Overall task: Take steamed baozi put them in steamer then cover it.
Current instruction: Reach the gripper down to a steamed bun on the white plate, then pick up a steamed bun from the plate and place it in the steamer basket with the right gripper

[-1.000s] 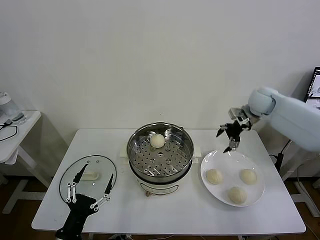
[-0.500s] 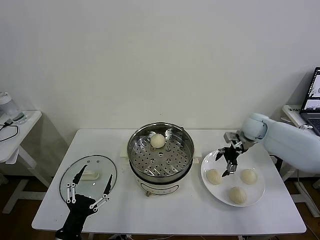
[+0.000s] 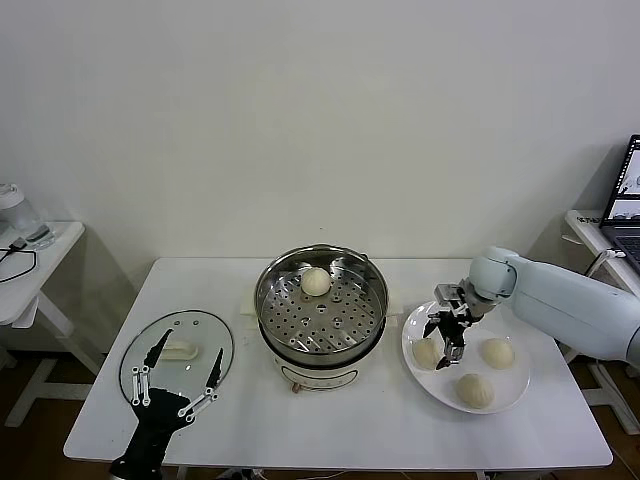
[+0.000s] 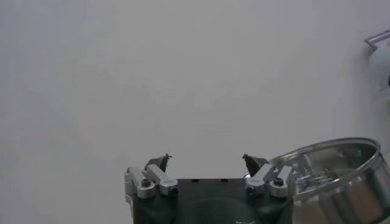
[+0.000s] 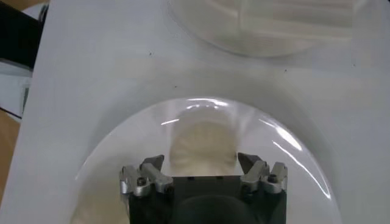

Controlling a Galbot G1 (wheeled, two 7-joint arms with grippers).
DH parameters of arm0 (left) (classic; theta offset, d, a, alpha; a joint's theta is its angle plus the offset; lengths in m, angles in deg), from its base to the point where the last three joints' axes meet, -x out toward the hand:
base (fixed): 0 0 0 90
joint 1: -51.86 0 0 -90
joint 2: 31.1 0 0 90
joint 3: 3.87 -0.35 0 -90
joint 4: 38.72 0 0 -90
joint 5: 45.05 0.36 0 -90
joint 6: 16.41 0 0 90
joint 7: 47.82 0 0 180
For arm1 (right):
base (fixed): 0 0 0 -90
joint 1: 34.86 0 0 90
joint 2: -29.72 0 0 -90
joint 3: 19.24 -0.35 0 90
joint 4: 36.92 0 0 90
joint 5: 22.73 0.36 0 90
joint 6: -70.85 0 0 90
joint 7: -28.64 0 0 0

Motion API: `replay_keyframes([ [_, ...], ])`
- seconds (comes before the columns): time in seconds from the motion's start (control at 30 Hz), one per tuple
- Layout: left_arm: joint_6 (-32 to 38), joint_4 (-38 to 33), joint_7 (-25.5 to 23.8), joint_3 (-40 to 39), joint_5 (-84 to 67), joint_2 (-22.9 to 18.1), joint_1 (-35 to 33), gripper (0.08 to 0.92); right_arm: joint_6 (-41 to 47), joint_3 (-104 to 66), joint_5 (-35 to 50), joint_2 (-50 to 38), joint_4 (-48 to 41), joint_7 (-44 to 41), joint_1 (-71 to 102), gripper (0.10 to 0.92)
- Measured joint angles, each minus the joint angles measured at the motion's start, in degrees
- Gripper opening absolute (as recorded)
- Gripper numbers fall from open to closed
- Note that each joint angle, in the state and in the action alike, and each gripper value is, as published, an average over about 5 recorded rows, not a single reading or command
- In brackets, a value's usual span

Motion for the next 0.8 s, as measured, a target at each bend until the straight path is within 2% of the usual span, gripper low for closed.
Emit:
replay_keyframes([
  [0.1, 0.1, 0.0, 0.1, -0.1, 0.0, 0.0, 0.0, 0.823, 0.1, -0.1, -0.1, 0.1, 0.2, 0.5, 0.1, 0.682],
  [0.37, 0.1, -0.3, 0.5, 0.0, -0.1, 0.1, -0.1, 0.823, -0.3, -1.0, -0.9, -0.6, 1.2, -0.1, -1.4, 0.655],
  [0.8, 0.0, -1.0, 0.6, -0.6, -0.5, 0.7, 0.5, 0.823, -2.4, 0.7, -0.3, 2.5, 1.5, -9.8, -16.2, 0.645],
])
